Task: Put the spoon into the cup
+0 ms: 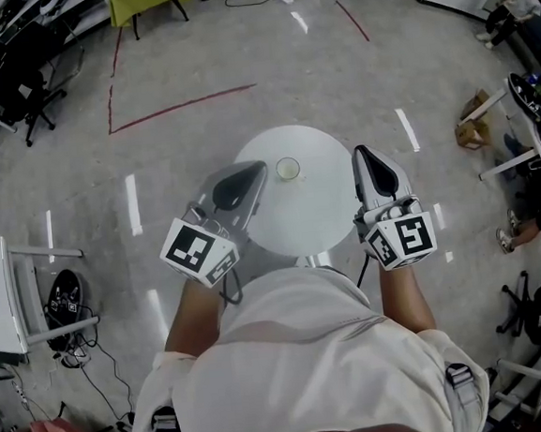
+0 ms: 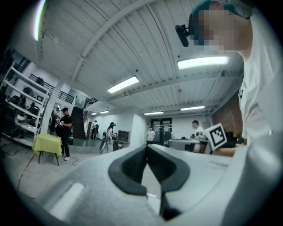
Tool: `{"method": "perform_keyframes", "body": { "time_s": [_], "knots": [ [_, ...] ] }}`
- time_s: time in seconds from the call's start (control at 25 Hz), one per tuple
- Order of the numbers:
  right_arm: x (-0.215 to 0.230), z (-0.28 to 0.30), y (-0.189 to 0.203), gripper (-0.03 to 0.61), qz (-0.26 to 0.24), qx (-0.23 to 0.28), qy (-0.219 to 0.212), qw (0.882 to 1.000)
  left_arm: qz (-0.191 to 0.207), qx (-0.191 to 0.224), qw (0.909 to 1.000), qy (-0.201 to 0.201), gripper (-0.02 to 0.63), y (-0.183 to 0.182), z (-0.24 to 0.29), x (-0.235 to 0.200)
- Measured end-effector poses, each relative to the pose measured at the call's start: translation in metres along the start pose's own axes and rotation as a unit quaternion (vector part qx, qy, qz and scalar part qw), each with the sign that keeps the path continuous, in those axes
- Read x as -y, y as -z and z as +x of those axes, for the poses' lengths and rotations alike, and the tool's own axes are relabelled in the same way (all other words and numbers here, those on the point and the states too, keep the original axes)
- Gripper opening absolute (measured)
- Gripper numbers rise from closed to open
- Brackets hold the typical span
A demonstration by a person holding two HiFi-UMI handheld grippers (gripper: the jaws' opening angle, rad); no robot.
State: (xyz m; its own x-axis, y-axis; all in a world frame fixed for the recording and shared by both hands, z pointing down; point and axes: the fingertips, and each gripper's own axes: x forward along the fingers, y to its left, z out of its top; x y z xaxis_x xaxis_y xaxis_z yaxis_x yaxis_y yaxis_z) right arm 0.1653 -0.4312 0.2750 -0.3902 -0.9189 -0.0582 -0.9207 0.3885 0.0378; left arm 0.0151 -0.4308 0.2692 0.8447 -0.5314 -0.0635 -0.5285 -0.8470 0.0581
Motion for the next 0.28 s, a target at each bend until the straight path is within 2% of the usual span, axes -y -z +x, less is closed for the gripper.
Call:
{"method": "perform_keyframes", "body": {
  "time_s": [0.28],
  "knots": [
    [-0.014,-0.009,0.000,0.005,-0.013,-0.007,-0.009,1.000,0.002,-0.003,1.0000,0.005,0.000,0.002,-0.009,0.011]
  ]
}}
